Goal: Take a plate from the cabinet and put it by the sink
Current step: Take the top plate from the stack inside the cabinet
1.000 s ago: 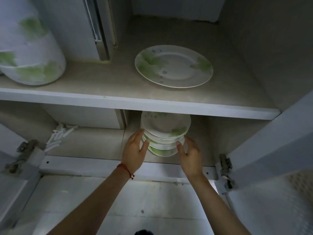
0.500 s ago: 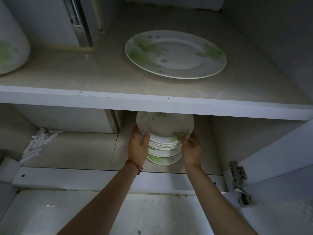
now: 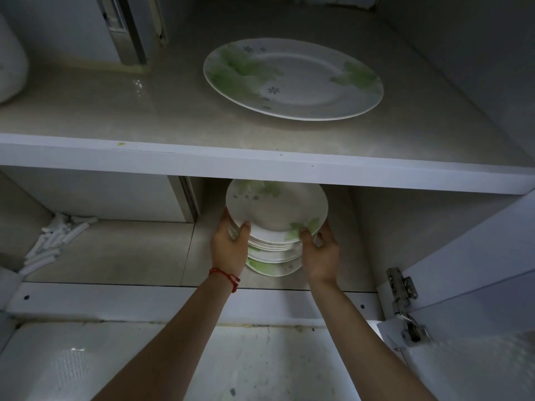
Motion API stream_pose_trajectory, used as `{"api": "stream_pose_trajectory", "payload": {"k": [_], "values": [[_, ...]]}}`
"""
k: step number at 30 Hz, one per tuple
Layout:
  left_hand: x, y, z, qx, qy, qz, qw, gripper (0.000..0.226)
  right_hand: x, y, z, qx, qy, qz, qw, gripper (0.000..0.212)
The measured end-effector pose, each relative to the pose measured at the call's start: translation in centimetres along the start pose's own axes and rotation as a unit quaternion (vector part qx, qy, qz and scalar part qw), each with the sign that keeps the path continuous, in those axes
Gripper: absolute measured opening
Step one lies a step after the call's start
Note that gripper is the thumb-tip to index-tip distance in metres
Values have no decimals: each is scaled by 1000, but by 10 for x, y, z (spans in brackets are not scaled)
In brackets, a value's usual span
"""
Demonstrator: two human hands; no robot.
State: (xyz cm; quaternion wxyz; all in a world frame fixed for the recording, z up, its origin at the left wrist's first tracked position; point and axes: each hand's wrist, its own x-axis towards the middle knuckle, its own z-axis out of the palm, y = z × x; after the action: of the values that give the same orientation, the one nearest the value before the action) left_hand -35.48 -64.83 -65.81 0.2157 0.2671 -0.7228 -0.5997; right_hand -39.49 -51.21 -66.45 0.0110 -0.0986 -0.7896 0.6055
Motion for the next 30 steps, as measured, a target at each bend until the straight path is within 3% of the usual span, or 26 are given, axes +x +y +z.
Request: {"api": "stream_pose_trajectory", "payload": {"k": [15, 22, 30], "values": [[-28, 9, -11, -80, 10, 6, 997, 39, -23, -14, -21, 65, -34, -16, 997, 40], [-41, 13, -15, -108, 35, -14, 993, 47, -35, -17, -29, 104, -48, -9, 993, 34], [-44, 24, -16, -206, 70, -89, 972, 44, -41, -21, -39, 171, -72, 30, 982, 35]]}}
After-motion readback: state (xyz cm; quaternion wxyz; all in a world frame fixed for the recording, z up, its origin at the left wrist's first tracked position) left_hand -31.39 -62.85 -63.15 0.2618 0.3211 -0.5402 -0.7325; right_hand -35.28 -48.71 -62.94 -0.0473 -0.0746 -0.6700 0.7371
